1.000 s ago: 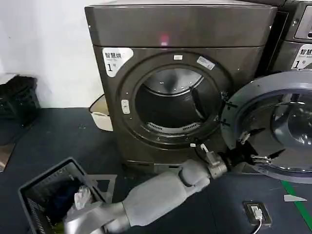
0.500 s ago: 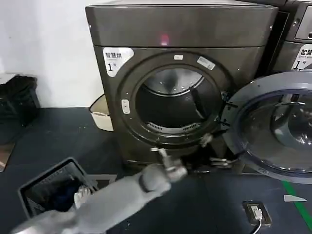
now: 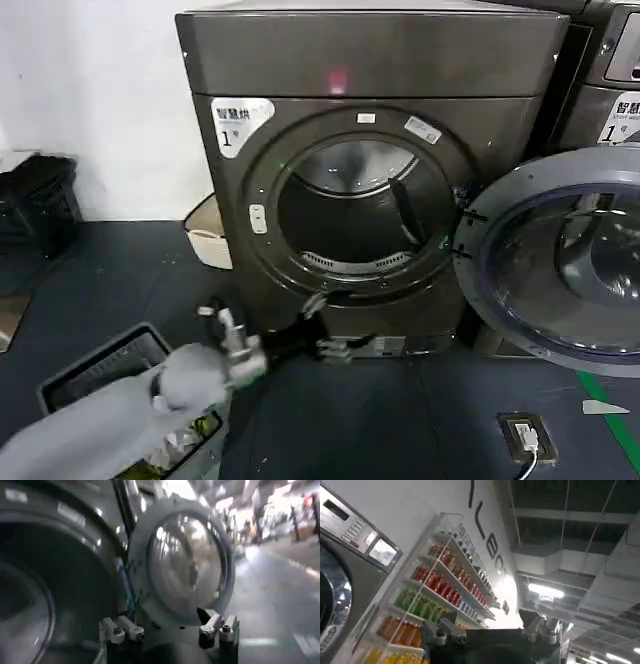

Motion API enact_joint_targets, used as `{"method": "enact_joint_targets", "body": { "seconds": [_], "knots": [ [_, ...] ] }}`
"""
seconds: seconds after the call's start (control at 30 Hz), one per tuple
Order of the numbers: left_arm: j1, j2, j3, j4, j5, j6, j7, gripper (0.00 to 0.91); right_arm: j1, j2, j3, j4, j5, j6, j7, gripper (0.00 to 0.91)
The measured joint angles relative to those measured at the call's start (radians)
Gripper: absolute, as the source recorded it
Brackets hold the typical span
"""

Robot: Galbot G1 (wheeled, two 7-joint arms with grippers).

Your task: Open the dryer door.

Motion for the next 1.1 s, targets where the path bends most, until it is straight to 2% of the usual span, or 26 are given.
{"method": "enact_joint_targets", "body": {
  "seconds": [0.1, 0.27, 0.43, 0.57, 0.87, 1.1],
  "knots": [
    [0.013, 0.093, -0.020, -0.045, -0.003, 0.039, 0.011, 0.907, 0.003, -0.006, -0.004, -0.004, -0.001, 0.001, -0.003, 0.907],
    [0.037, 0.254, -0.047, -0.097, 0.008, 0.033, 0.063, 0.907, -0.001, -0.022, 0.004, -0.014, -0.005, 0.004, -0.013, 0.907],
    [0.185, 0.408, -0.182, -0.136, 0.040, 0.088, 0.094, 0.907, 0.001, -0.039, 0.014, -0.021, -0.027, 0.007, -0.014, 0.907],
    [0.274, 0.516, -0.248, -0.137, 0.057, 0.110, 0.111, 0.907, 0.004, -0.045, 0.023, -0.010, -0.031, 0.007, -0.017, 0.907],
    [0.361, 0.701, -0.313, -0.088, 0.162, 0.170, 0.181, 0.907, 0.010, -0.036, 0.018, -0.017, -0.035, 0.015, -0.018, 0.907],
    [0.549, 0.785, -0.452, -0.047, 0.250, 0.246, 0.200, 0.907, 0.017, -0.033, 0.008, -0.020, -0.042, 0.016, -0.018, 0.907]
  ]
}}
